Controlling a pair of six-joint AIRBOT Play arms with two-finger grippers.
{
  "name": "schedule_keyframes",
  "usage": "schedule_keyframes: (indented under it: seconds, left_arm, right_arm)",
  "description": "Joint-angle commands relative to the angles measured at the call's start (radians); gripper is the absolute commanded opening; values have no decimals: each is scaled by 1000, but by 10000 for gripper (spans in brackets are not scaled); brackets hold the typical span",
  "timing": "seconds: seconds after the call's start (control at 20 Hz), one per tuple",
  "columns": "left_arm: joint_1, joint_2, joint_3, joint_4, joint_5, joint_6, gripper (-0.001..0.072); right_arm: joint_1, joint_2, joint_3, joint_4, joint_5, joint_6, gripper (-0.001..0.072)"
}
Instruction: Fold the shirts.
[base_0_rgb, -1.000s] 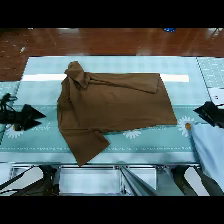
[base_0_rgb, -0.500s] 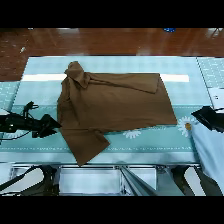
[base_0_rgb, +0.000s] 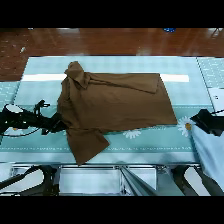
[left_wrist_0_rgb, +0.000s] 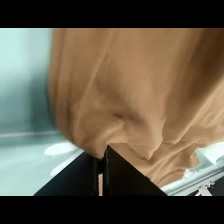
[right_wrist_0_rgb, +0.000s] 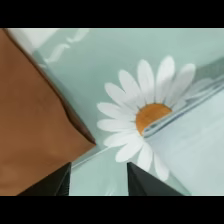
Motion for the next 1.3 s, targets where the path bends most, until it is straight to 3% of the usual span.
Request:
schedule_keyframes:
  seconds: [0.0,0.25,0.5,0.55,0.65,0.75,0.85,1.05,1.2,1.25]
  left_arm:
    - [-9,-3,2,8,37,12,18]
    - [-9,-3,2,7,37,11,19]
    - [-9,-3,2,-19,40,11,19]
    - [-9,-3,2,-26,41,11,18]
    - [-8,-1,19,-27,37,14,18]
    - [-8,17,83,-39,11,14,18]
    - [-8,53,198,-162,2,36,18]
    - [-8,76,557,-567,6,135,18]
    - [14,105,900,-543,6,121,18]
    - [37,113,1007,-502,6,47,17]
  right_arm:
    - [0,-157,-13,108,34,-64,407]
    - [46,-344,-13,206,6,-123,406]
    - [172,-455,51,370,-153,-145,405]
    - [204,-483,82,383,-150,-146,336]
    - [277,-512,151,386,-116,-200,33]
    - [330,-500,249,377,-45,-216,31]
    - [355,-474,411,375,-8,-174,31]
    - [397,-467,928,377,142,-79,31]
    - [404,-453,1313,279,204,14,31]
    - [404,-432,1415,192,219,31,31]
